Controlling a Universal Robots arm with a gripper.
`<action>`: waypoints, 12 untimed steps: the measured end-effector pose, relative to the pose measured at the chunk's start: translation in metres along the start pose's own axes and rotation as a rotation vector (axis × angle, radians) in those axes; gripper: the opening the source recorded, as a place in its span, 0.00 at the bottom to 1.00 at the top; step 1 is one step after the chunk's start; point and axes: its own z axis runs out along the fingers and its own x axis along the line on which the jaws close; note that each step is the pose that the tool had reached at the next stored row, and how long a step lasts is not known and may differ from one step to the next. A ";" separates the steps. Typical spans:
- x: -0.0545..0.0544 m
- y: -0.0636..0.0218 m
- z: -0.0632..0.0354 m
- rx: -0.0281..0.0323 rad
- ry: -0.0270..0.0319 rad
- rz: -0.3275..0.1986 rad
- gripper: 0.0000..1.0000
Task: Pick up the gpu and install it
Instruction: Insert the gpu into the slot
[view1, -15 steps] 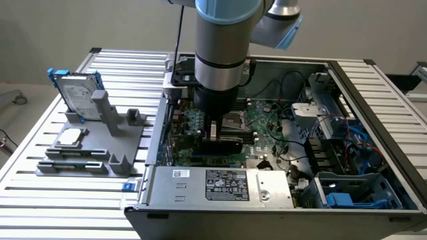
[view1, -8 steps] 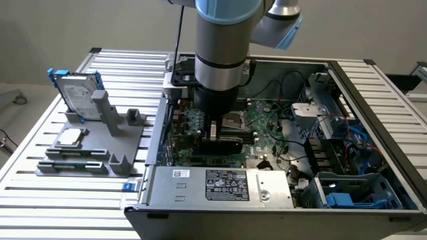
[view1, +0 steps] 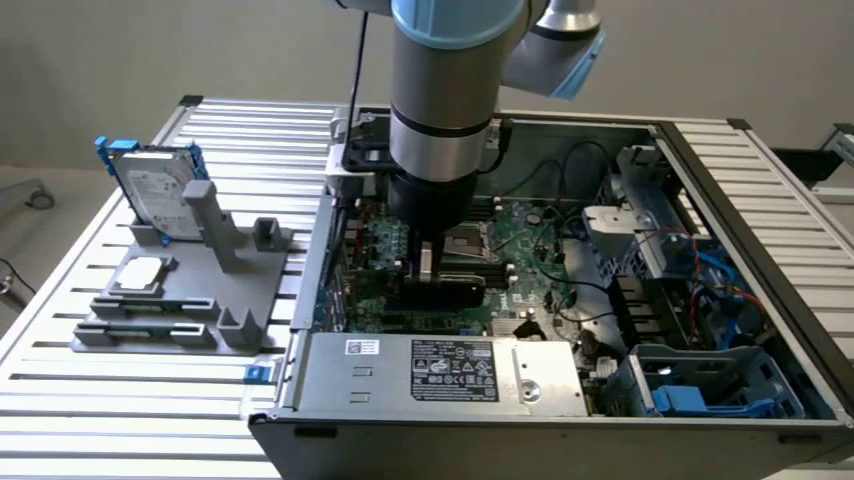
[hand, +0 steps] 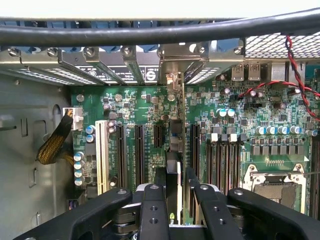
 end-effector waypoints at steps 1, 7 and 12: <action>0.000 0.0000 0.0000 -0.0006 -0.0001 0.001 0.27; 0.000 0.0000 -0.0001 -0.0057 -0.0007 0.003 0.40; 0.000 0.0004 -0.0081 -0.0136 -0.0008 0.004 0.47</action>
